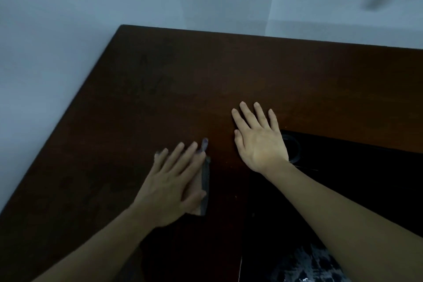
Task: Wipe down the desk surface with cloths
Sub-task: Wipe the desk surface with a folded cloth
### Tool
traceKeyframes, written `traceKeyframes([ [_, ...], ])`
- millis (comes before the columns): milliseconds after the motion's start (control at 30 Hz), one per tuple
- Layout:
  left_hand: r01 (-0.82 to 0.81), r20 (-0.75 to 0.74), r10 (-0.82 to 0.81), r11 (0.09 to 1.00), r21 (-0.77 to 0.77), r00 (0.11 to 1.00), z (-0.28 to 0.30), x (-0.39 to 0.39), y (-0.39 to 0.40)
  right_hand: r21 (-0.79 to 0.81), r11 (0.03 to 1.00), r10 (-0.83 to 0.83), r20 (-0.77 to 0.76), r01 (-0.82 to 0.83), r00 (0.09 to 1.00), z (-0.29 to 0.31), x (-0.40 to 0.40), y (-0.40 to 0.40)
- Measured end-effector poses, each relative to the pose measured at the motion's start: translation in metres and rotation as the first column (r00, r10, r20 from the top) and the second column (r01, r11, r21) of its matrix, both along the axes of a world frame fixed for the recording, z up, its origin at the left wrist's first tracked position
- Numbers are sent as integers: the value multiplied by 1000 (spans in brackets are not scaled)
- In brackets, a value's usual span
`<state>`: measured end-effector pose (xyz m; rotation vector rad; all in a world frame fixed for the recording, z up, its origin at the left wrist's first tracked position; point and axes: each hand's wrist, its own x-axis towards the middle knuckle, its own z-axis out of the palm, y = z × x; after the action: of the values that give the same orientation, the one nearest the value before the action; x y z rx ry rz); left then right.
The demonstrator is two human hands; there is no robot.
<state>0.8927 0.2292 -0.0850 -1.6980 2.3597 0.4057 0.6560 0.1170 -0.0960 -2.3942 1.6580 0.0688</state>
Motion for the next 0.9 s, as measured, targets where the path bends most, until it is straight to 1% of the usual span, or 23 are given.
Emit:
traceKeyframes([
  [67, -120, 30, 120, 993, 6, 992, 1, 0, -30, 17, 1000, 3, -12, -3, 1000, 0, 0, -1],
  [133, -228, 71, 229, 973, -26, 971, 3, 0, -66, 5, 1000, 0, 2, 0, 1000, 2, 1, -1],
  [233, -306, 38, 309, 950, -61, 950, -3, -8, -114, -5, 1000, 2, 9, -2, 1000, 1, 2, -3],
  [333, -301, 19, 304, 948, -101, 952, -10, -18, -132, -10, 1000, -5, 13, 5, 1000, -1, 0, -2],
  [400, -263, 22, 266, 961, -89, 964, -7, -24, -126, -2, 1000, -5, 13, 5, 1000, -1, 0, -3],
  [467, -157, 21, 158, 986, -49, 987, -2, -26, -101, 12, 1000, -13, -5, 13, 1000, -1, -1, -3],
  [533, -11, -28, 10, 1000, -10, 1000, 3, -19, -65, 22, 999, -23, -30, 24, 999, 0, 0, -2],
  [600, 130, -59, -129, 992, 6, 990, 5, -1, -30, 20, 999, -28, -64, 30, 998, 0, 2, 0],
  [667, 198, -34, -198, 980, 0, 980, 2, 23, -17, 18, 999, -36, -97, 38, 995, 2, 6, 1],
  [733, 172, -25, -172, 985, -12, 985, 0, 42, -35, 13, 998, -58, -144, 60, 988, 5, 10, 3],
  [800, 60, -12, -60, 998, -25, 998, -2, 51, -71, -5, 994, -109, -168, 109, 980, 9, 17, 5],
  [900, -95, 32, 97, 993, -64, 995, -7, 53, -126, 14, 977, -210, -78, 212, 975, 13, 41, 14],
])
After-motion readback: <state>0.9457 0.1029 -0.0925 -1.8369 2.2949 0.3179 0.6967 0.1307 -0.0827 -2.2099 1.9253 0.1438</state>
